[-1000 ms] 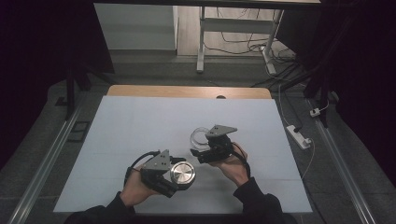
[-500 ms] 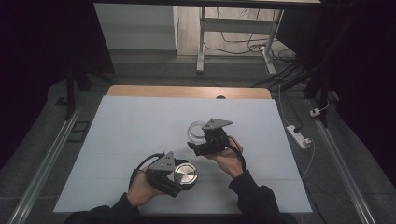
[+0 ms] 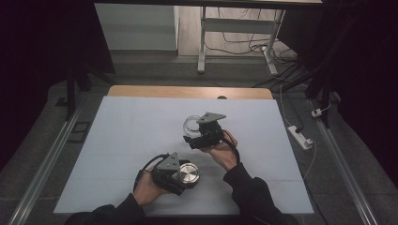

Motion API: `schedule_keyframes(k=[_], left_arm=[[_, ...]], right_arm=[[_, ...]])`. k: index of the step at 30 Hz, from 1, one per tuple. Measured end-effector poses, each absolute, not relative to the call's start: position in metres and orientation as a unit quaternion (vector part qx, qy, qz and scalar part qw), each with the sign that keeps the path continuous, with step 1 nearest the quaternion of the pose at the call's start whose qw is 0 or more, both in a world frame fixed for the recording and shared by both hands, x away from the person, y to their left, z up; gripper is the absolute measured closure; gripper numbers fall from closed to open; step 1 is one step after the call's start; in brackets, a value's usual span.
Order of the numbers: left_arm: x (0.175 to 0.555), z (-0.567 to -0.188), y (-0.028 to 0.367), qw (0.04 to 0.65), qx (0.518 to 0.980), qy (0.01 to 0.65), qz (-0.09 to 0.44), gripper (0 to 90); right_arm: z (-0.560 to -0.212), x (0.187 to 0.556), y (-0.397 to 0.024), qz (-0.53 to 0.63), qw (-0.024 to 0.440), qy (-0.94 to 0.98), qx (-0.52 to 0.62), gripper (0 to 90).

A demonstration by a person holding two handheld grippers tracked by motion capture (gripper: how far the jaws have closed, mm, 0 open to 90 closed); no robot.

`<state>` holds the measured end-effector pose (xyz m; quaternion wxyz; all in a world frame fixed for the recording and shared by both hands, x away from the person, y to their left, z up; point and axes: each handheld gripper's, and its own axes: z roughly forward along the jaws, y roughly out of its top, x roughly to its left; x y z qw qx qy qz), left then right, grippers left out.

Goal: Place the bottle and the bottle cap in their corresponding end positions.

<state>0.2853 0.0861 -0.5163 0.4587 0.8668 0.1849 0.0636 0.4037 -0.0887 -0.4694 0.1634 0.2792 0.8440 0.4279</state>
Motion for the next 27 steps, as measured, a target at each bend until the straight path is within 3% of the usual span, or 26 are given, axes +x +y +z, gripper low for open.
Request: schedule_keyframes(k=[27], left_arm=[[0.304, -0.540, 0.071, 0.415, 0.880, 0.219, 0.074, 19.4]], right_arm=[[-0.501, 0.449, -0.078, 0.403, 0.176, 0.843, 0.309, 15.1]])
